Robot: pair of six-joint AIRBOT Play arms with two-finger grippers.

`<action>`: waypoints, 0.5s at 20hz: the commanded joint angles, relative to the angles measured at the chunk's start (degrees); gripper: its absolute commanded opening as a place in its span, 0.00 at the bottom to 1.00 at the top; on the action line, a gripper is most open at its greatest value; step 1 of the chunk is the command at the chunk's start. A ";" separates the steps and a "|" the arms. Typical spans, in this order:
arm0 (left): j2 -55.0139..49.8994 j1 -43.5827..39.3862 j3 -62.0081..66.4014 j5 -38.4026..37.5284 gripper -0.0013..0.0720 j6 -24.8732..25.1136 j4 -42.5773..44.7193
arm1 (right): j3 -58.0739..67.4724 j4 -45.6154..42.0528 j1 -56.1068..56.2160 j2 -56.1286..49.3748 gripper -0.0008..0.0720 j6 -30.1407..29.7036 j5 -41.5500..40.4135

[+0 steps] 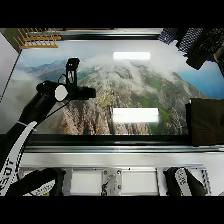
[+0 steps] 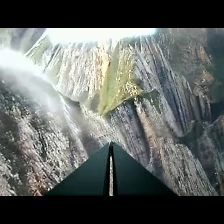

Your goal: Fold the clothes and pants, and hang the long-sleeved shirts on hangers.

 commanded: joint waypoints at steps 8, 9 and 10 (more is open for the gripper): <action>4.39 -0.72 -6.93 4.13 0.03 -0.76 0.07 | -0.04 27.65 37.13 0.35 0.74 -15.74 -3.45; 4.39 -0.72 -6.93 4.35 0.03 -0.76 0.07 | -0.04 27.67 39.52 -0.44 0.74 -15.72 -3.45; 4.39 -0.72 -6.93 4.33 0.03 -0.76 0.07 | -0.04 27.67 41.29 -1.09 0.74 -15.72 -3.45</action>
